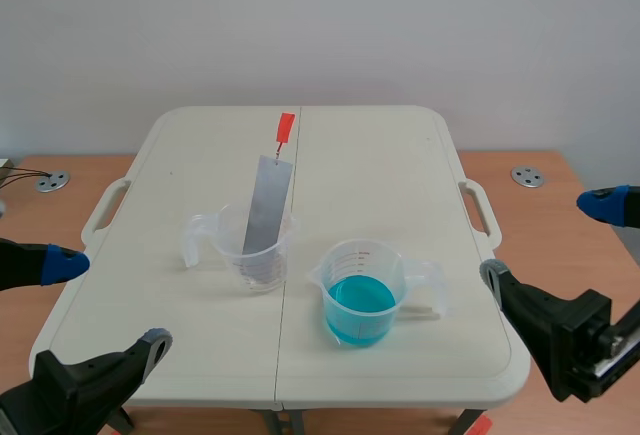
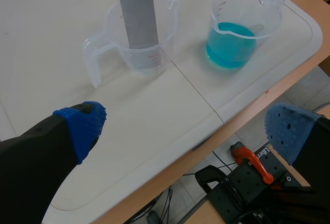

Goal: Hold the metal plate by the orange handle, dip it into the blue solution, take it out and point at it, then put the plate back in the beaker on the left.
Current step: 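Lift the metal plate out of the left beaker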

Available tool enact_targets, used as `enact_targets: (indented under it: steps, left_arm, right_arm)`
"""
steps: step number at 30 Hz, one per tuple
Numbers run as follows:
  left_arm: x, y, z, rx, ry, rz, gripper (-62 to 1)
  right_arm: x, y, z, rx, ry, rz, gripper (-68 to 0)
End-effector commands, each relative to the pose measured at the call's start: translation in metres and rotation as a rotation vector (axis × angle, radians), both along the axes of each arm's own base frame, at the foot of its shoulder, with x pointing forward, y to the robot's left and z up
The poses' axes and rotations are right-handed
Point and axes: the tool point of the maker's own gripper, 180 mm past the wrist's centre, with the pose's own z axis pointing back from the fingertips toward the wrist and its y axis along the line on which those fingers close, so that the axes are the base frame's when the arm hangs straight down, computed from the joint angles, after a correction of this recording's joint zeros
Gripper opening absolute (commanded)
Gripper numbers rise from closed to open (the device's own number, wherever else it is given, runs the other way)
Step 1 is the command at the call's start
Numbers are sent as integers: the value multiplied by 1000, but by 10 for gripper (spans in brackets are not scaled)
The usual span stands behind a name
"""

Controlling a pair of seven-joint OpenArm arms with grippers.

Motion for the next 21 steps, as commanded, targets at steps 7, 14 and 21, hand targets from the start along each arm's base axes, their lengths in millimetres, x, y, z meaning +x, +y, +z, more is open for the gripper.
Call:
enact_targets:
  steps: [7, 14, 21]
  left_arm:
    - [1, -3, 5, -17, -12, -5, 14]
    - [1, -3, 5, -17, -13, -5, 14]
    - [2, -1, 3, -15, -11, 0, 14]
  right_arm:
    - [3, 2, 12, 20, -42, 8, -12]
    - [3, 3, 13, 22, -45, 8, -12]
    - [3, 3, 13, 22, -45, 8, -12]
